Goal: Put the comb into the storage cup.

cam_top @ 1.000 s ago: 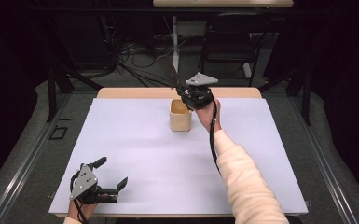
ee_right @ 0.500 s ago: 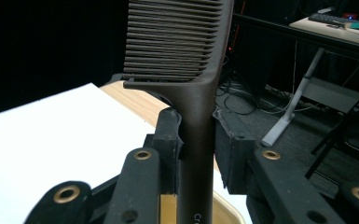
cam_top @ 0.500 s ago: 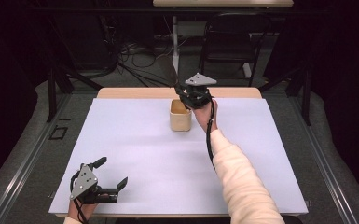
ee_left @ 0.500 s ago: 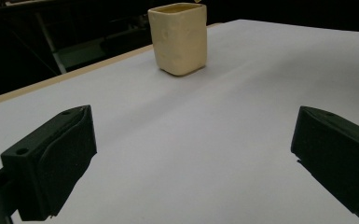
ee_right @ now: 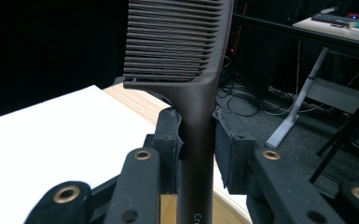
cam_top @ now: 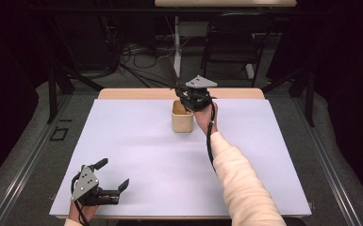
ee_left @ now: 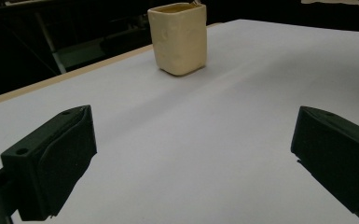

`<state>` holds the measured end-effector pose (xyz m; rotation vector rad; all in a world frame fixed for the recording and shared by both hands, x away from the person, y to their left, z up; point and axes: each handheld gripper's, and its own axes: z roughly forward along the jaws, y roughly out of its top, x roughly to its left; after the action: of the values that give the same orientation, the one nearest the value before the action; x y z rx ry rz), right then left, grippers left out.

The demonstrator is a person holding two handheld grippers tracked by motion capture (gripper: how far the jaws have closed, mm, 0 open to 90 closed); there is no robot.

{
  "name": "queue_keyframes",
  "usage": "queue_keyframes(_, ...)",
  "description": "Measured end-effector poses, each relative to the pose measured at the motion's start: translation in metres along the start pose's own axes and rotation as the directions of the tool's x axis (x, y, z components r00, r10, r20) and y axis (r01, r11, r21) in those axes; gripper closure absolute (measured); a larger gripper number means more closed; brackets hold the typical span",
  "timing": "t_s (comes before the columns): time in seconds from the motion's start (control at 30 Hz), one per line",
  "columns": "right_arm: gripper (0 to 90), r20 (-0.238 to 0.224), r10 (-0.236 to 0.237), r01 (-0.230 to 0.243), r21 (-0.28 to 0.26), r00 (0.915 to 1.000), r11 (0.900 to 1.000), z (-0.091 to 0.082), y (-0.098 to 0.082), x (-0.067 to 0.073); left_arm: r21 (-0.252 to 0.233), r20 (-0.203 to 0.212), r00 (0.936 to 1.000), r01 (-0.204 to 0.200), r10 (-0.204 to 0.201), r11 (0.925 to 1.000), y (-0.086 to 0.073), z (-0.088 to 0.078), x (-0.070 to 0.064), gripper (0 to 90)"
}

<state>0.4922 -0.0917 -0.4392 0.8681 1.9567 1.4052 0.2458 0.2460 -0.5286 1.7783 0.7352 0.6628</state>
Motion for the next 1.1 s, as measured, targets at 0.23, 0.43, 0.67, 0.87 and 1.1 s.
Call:
queue_keyframes(0.23,71.7,-0.003,0.001,-0.001,0.017,1.0,1.0,0.003,-0.006,0.001,-0.002,-0.001,1.0,0.001,-0.001,1.0,0.0,0.0,0.0,0.1)
queue_keyframes(0.43,71.7,-0.002,0.003,-0.003,0.031,1.0,1.0,0.007,-0.012,0.001,-0.001,0.0,1.0,0.0,0.0,1.0,0.0,0.0,0.0,0.1)
queue_keyframes(0.67,71.6,-0.002,-0.003,0.003,0.043,1.0,0.999,0.008,-0.015,0.001,-0.001,0.0,1.0,0.0,0.0,1.0,0.0,0.0,0.0,0.1)
queue_keyframes(0.87,71.5,-0.009,-0.022,0.022,0.055,0.9997,0.998,0.009,-0.019,0.004,0.0,0.0,1.0,-0.001,0.001,1.0,0.0,0.0,0.0,0.1)
queue_keyframes(1.1,71.5,-0.012,-0.017,0.017,0.067,0.9998,0.998,0.011,-0.022,0.003,0.0,-0.002,1.0,-0.001,0.001,1.0,0.0,0.0,0.0,0.1)
